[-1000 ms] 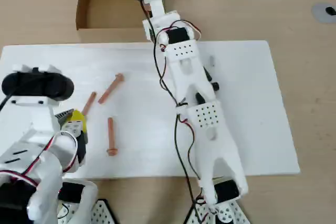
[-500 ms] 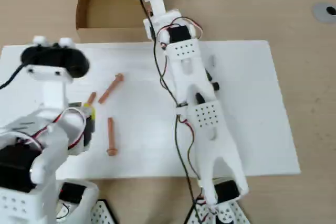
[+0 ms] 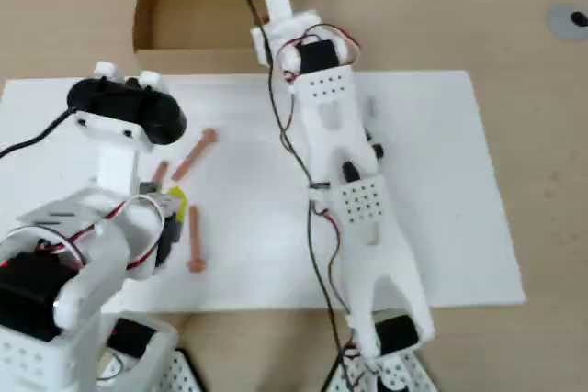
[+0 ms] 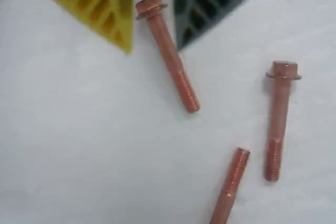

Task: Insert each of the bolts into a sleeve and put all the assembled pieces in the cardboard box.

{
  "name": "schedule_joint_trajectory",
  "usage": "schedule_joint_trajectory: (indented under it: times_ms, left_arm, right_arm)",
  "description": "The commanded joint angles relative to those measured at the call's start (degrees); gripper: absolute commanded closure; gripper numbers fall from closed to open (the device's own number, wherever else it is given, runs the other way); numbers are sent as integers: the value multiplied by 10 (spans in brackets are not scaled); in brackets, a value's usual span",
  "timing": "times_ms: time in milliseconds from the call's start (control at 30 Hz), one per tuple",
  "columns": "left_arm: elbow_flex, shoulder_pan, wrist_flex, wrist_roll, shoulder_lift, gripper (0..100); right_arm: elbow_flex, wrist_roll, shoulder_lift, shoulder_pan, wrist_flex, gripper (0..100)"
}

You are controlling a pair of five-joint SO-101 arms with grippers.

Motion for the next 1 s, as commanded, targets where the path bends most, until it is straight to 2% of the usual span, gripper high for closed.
schedule_joint_trajectory:
  times_ms: [0,233,433,733,967]
  left_arm:
    - [-18,6,4,-18,0,933]
    - [-16,3,4,-42,10,933]
    - [0,-4,-3,-98,119,933]
    - [-27,-53,-108,-189,315,933]
    - [-42,-51,-199,-194,436,925]
  right_arm:
    - [-33,4,-12,9,10,757]
    - [-60,3,-29,14,40,757]
    - [-58,2,-111,43,142,757]
    - [-58,2,-288,95,344,757]
    - [-20,4,-438,156,353,758]
